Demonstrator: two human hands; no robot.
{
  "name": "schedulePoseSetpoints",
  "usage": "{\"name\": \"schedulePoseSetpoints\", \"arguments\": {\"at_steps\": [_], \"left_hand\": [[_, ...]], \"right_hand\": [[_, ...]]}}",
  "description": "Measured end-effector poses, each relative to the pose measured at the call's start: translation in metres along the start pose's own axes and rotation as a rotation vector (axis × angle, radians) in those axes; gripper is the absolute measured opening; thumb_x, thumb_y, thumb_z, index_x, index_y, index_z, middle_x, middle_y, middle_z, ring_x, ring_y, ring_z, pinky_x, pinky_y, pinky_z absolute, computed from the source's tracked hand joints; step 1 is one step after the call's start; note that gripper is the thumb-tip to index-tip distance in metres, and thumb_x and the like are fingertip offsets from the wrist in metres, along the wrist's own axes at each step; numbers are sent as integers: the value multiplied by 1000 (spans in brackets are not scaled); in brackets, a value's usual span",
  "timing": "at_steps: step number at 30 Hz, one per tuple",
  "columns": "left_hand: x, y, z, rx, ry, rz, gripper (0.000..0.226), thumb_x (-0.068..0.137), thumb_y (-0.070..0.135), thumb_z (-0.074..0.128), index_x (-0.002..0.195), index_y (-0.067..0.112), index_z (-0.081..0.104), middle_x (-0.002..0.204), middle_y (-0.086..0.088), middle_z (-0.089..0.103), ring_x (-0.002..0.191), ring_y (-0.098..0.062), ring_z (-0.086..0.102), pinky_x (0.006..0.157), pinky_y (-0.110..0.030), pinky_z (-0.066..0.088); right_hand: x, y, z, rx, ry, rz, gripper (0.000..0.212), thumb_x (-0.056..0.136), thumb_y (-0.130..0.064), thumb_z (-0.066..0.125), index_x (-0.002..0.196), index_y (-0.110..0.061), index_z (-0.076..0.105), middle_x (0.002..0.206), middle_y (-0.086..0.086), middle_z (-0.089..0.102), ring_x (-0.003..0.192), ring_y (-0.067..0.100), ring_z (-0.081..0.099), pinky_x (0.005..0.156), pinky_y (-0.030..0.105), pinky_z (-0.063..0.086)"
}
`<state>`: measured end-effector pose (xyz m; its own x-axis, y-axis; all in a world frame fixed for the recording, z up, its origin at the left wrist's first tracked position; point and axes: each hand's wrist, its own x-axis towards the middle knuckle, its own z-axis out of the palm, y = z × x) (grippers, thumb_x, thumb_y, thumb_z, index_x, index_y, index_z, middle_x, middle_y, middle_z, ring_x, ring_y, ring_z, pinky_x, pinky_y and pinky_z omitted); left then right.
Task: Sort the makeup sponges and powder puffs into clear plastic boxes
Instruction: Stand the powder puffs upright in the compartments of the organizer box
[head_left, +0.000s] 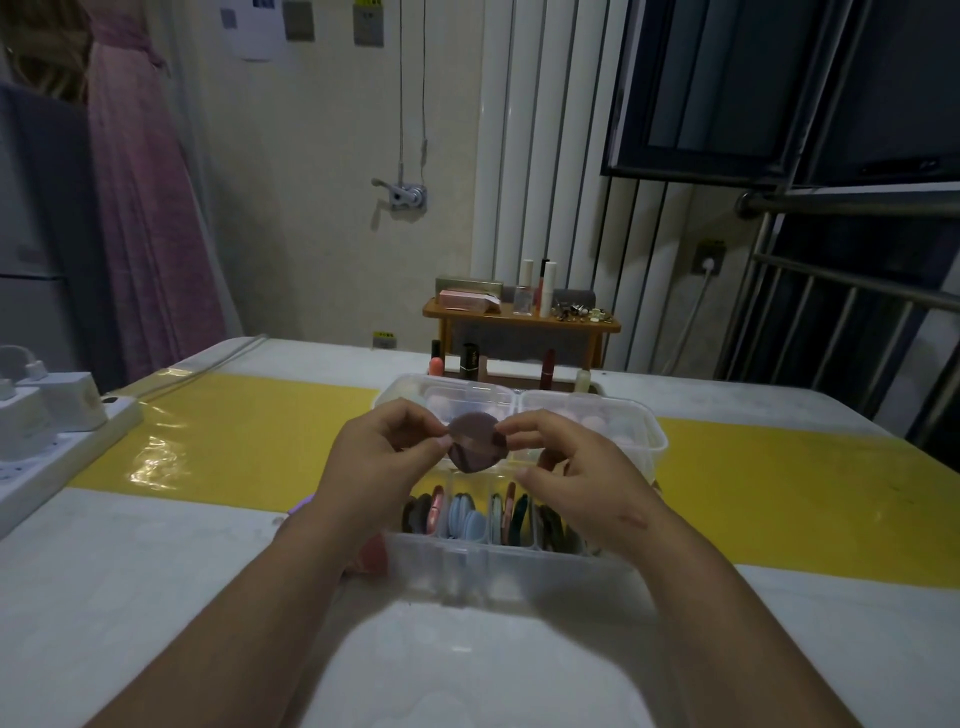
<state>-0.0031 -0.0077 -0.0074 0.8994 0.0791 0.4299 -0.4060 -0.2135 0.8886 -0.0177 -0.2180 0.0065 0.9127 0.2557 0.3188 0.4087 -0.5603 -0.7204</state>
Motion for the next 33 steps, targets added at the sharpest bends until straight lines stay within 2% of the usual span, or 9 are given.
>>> {"name": "schedulePoseSetpoints", "arguments": {"at_steps": [6,8,12,17,20,22,24,27,33], "left_hand": [[-2,3,2,70,-51,0,12,83,1,75,79,12,71,79,-2,73,83,-24,69,81,-48,57],[-2,1,1,115,-46,-1,14,83,4,75,78,17,72,80,2,73,82,-16,68,79,-42,58],[0,-1,-1,163,-27,-3,19,83,8,75,75,25,72,75,10,70,75,-2,64,67,-20,53],[0,-1,-2,184,-39,10,21,84,7,74,75,25,71,72,18,69,72,3,63,61,-7,47],[1,-2,-3,175,-18,-5,19,83,6,74,74,23,71,72,13,69,71,1,63,62,-9,47],[1,-3,-3,157,3,-19,20,83,5,74,73,22,71,72,8,70,72,-3,64,67,-19,51],[2,-4,-4,133,15,-32,21,83,3,73,73,21,72,73,4,71,75,-11,66,74,-31,54],[1,-5,-4,120,22,-45,21,82,3,73,72,22,72,75,2,72,78,-16,67,77,-38,55],[2,-7,-5,124,23,-50,23,82,4,74,71,24,72,73,5,71,75,-13,67,77,-37,55]], "right_hand": [[2,0,-2,8,38,-55,29,93,-24,60,108,-47,67,98,-36,61,86,-4,56,69,20,46],[3,0,-5,26,107,-50,27,93,-21,60,99,-46,69,95,-32,64,85,-2,58,70,23,48],[3,2,-16,55,217,-51,29,90,-11,61,86,-36,74,88,-20,70,86,3,63,75,26,53],[2,6,-22,60,322,-7,24,84,-6,59,75,-24,70,71,-11,70,68,5,65,55,15,49],[-1,6,-24,142,327,43,20,82,-2,51,71,-13,64,60,2,70,54,15,68,52,25,54],[-2,7,-26,68,329,75,15,76,-14,50,66,-12,61,57,6,68,51,20,67,56,41,59],[-3,9,-30,-61,318,108,18,68,-27,49,61,-14,60,55,5,67,50,20,66,61,48,59],[-4,7,-34,-173,262,169,24,64,-34,48,57,-15,61,55,3,66,56,23,66,65,49,58],[-5,4,-36,-282,303,195,37,67,-39,42,56,-9,59,58,9,62,62,29,61,62,48,53]]}}
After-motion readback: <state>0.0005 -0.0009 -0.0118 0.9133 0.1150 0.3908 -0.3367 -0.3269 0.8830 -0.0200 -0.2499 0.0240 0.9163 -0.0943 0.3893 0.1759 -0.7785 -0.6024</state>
